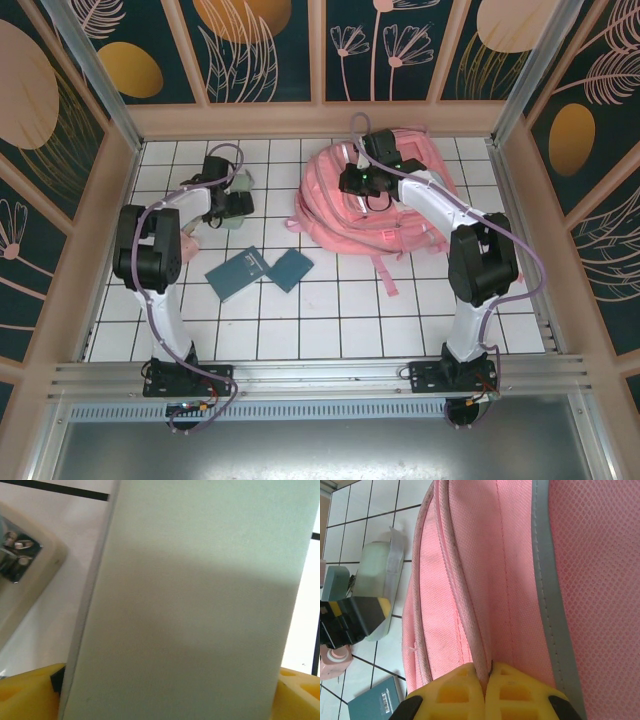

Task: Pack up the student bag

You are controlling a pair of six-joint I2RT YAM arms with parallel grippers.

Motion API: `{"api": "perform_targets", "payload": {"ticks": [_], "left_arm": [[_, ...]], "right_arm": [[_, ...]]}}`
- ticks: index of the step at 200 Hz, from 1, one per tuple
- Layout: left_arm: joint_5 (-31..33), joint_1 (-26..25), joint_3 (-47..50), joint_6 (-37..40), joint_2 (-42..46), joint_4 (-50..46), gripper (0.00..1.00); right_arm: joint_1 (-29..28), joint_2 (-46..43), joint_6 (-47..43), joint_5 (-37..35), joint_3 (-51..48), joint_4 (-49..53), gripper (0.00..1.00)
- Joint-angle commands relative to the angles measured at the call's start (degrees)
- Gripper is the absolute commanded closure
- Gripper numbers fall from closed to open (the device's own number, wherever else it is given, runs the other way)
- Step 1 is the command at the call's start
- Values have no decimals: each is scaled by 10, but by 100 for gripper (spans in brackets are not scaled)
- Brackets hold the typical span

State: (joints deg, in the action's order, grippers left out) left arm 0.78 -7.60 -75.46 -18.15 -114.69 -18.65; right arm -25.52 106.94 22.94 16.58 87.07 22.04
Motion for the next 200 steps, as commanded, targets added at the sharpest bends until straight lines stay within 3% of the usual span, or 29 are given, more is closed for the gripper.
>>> {"api": "perform_targets", "payload": {"ticks": [1,17,31,44,99,143,200], "left_arm": [[20,-7,-10,18,-21,-14,14],[20,-9,-7,16,-19,-11,18],[16,-10,-4,15,-13,-10,30],[9,-12,2,11,-1,-9,34],[-81,-20,34,-46,85,2,40],[-160,-55,54,-133,148,43,41],[-187,-124,44,-251,160,117,42]], "right_arm": [[-13,-5,5,36,25,-23,100],[-13,-8,6,35,22,-23,100],[-12,-9,8,36,22,-23,100],[-12,-11,9,39,25,-21,100],[12,-43,30,77,49,-25,100],[52,-78,64,133,40,-54,100],[87,-114,119,191,0,-121,100]]}}
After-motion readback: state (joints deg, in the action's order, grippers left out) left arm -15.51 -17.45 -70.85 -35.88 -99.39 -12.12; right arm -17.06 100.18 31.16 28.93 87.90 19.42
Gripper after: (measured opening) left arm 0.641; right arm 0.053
